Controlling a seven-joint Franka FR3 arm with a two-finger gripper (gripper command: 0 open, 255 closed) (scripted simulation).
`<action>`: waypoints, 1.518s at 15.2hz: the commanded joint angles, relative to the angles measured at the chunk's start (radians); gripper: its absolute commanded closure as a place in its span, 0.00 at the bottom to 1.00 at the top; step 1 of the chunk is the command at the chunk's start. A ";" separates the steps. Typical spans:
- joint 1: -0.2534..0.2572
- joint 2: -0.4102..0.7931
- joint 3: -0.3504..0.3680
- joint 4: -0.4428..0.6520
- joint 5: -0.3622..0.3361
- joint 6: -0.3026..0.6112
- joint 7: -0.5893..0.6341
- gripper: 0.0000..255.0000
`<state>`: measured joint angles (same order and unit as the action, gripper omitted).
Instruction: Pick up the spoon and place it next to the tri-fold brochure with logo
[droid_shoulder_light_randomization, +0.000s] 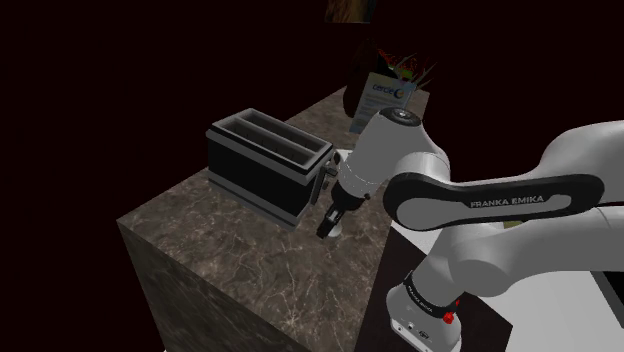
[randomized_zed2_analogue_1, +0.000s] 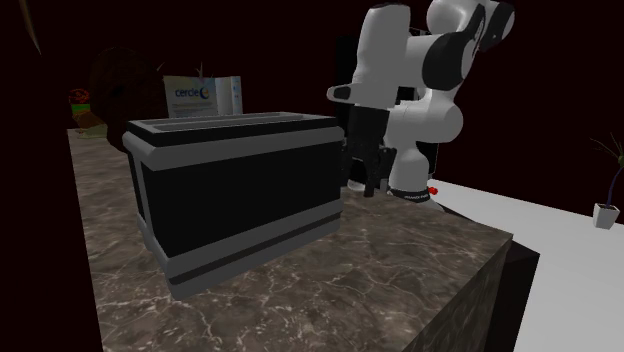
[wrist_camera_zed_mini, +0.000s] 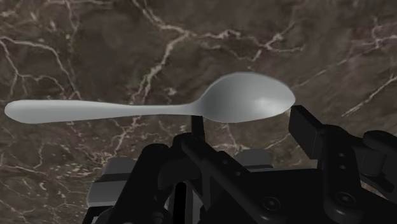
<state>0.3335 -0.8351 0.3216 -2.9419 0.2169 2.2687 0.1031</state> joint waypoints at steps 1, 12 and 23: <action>-0.002 -0.017 -0.007 0.019 -0.006 -0.037 -0.001 1.00; -0.016 -0.079 -0.042 0.139 -0.037 -0.216 -0.007 1.00; -0.031 -0.093 -0.071 0.279 -0.065 -0.369 -0.011 1.00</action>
<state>0.3036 -0.9282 0.2533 -2.6755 0.1545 1.9117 0.0926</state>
